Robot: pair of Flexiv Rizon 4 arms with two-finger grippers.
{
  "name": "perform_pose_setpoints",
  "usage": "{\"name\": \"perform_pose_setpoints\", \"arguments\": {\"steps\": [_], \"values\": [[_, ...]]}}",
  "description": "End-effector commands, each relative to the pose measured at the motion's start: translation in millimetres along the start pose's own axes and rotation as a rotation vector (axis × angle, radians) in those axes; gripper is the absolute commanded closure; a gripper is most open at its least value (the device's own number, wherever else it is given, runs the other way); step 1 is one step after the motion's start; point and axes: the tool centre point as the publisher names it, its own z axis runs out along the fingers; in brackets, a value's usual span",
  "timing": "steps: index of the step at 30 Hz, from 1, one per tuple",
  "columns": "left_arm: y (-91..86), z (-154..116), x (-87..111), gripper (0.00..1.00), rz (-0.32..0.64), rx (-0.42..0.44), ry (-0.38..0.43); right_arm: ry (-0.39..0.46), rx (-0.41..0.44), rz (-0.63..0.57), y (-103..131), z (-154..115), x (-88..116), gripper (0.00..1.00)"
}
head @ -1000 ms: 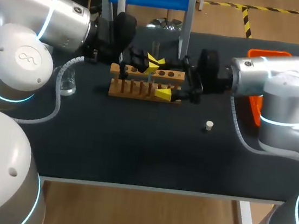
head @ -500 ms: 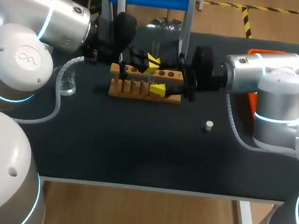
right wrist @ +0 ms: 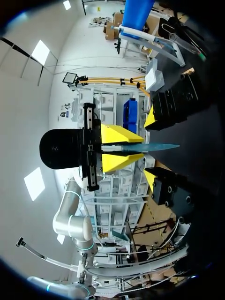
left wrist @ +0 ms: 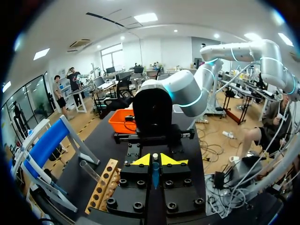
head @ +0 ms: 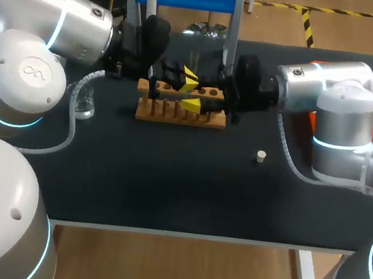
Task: Invert the test tube, pick up the pipette, mount the tip to pipette, aspirate from beaker and dispense into the tube, eject the tip, return the pipette, and cap with the stopper.
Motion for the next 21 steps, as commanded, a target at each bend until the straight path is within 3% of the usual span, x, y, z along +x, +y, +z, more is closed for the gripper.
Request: {"name": "perform_pose_setpoints", "arguments": {"steps": [1, 6, 12, 14, 19, 21], "values": [[0.2, -0.8, -0.7, 1.00, 0.000, 0.000, 0.004, 0.005, 0.000, 0.001, 0.5, 2.4, -2.1, 0.51], [0.2, -0.8, -0.7, 1.00, 0.000, 0.000, 0.004, 0.006, -0.005, 0.003, 1.1, 3.0, -2.3, 0.52], [0.2, -0.8, -0.7, 1.00, 0.000, 0.000, 0.004, 0.006, -0.010, 0.005, 1.3, 2.9, -2.2, 0.62], [0.2, -0.8, -0.7, 1.00, 0.000, 0.000, 0.004, 0.006, -0.012, 0.005, 1.4, 2.9, -2.1, 0.69], [0.2, -0.8, -0.7, 1.00, 0.000, 0.000, 0.004, 0.007, -0.013, 0.006, 1.6, 2.7, -2.0, 1.00], [0.2, -0.8, -0.7, 1.00, 0.000, 0.000, 0.004, 0.009, -0.013, 0.006, 1.7, 2.7, -2.0, 1.00]]}}
